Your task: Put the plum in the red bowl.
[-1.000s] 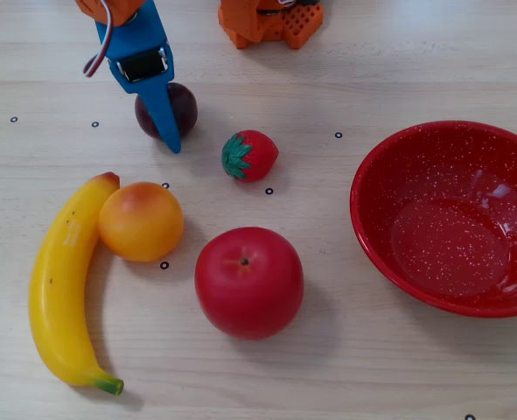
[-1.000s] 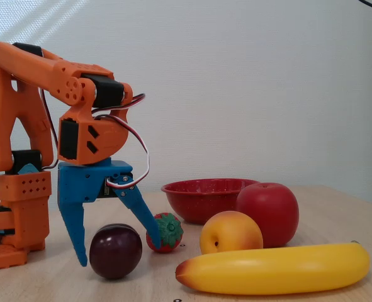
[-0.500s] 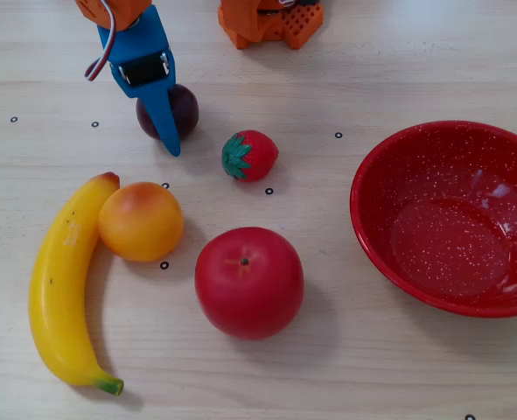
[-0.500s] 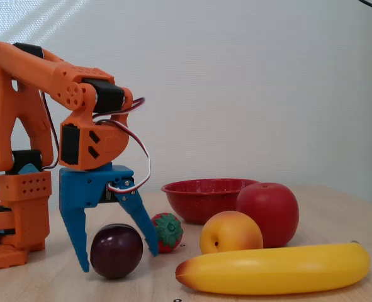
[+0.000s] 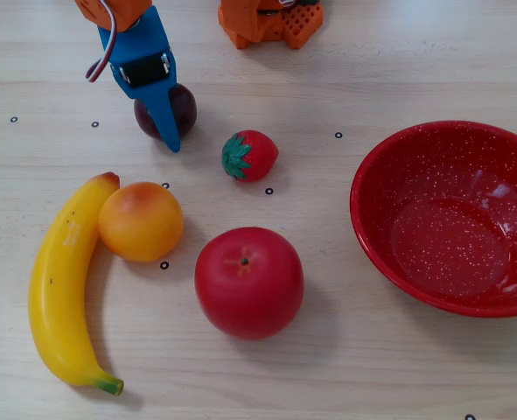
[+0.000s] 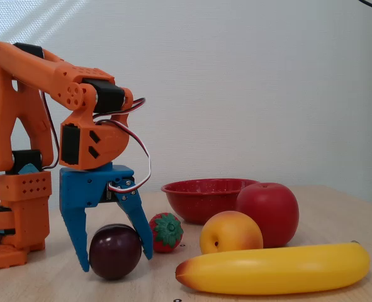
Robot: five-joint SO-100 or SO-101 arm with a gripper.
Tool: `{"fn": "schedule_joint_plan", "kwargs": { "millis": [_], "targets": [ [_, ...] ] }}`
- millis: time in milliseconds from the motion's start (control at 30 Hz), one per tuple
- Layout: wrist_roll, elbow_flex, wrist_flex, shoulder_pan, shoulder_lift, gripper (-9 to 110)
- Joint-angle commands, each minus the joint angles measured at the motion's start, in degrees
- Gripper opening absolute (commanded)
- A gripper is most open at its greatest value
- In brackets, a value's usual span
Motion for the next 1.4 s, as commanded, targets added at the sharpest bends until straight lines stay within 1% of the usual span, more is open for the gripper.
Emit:
{"fn": "schedule_joint_plan", "kwargs": {
  "millis": [0,167,333,433,533,700,833,867,1033,1200,1367],
  "targets": [
    [0.3,-8.0,6.2,1.1,2.2,0],
    [-3.7,-21.2,19.6,2.2,2.7,0],
    [-7.2,-33.0,30.2,3.6,3.3,0],
    [-11.0,-41.2,36.6,6.3,3.8,0],
    [-16.0,-49.1,40.0,10.8,4.3,0],
    [-24.7,-58.0,40.4,21.2,4.7,0],
    [-32.6,-65.5,40.4,31.9,3.4,0],
    [-38.7,-70.8,40.4,41.0,1.6,0],
    [-47.3,-78.3,40.4,53.7,-3.6,0],
    [-54.2,-85.5,40.4,62.9,-12.6,0],
    [-57.3,-89.6,40.1,67.9,-22.2,0]
  ]
}}
